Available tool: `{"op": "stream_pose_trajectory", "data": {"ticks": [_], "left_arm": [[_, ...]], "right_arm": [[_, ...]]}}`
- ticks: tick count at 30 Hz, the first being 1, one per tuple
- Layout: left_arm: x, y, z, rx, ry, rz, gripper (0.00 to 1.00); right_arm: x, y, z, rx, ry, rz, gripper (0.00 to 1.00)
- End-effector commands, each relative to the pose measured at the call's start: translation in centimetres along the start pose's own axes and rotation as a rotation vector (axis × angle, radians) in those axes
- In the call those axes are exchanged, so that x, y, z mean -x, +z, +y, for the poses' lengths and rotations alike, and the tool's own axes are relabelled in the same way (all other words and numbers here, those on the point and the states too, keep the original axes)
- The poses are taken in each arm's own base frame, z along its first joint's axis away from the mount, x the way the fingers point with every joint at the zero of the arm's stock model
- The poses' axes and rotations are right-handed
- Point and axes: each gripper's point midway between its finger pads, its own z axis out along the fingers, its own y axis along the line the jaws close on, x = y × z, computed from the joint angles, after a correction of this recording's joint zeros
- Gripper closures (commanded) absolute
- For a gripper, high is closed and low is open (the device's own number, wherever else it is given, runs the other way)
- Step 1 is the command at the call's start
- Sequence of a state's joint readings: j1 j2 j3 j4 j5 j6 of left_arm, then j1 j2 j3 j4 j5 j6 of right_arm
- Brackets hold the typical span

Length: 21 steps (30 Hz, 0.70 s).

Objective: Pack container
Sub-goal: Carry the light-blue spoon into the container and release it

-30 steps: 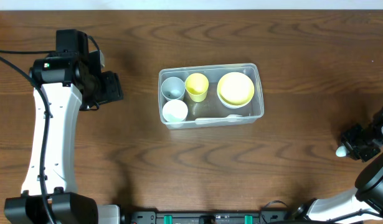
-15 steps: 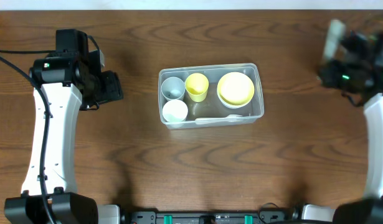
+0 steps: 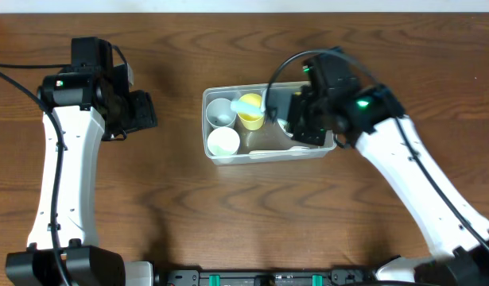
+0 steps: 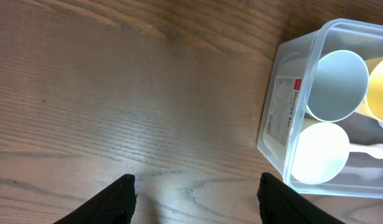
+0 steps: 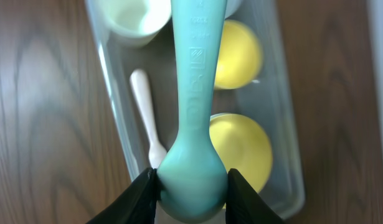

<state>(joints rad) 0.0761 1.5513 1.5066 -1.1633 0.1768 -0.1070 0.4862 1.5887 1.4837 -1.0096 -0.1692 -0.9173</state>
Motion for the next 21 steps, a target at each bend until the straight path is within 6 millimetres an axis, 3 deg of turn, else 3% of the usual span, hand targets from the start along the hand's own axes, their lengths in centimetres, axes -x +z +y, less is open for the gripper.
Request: {"op": "stream_pose_trajectory", "data": {"ticks": [1,11,18,21], "left_arm": [[-0.1,0.3,0.2,0.008,0.004,0.01,0.36],[-0.1,0.3,0.2,0.007,0.004,0.01,0.36],[-0.1,0.3,0.2,0.007,0.004,0.01,0.36],[-0.1,0.3,0.2,0.007,0.004,0.01,0.36]], "right_arm": [[-1.6,2.2,-0.1,0.031,-0.121,0.09,0.99],[-6.1,7.2,0.4,0.173,-0.039,0.215,0.99],[-8.5,7.8,1.2,0.245,0.017,0.276,0.97],[-8.7,7.7,1.0,0.24,0.043,0.278,0.87]]}}
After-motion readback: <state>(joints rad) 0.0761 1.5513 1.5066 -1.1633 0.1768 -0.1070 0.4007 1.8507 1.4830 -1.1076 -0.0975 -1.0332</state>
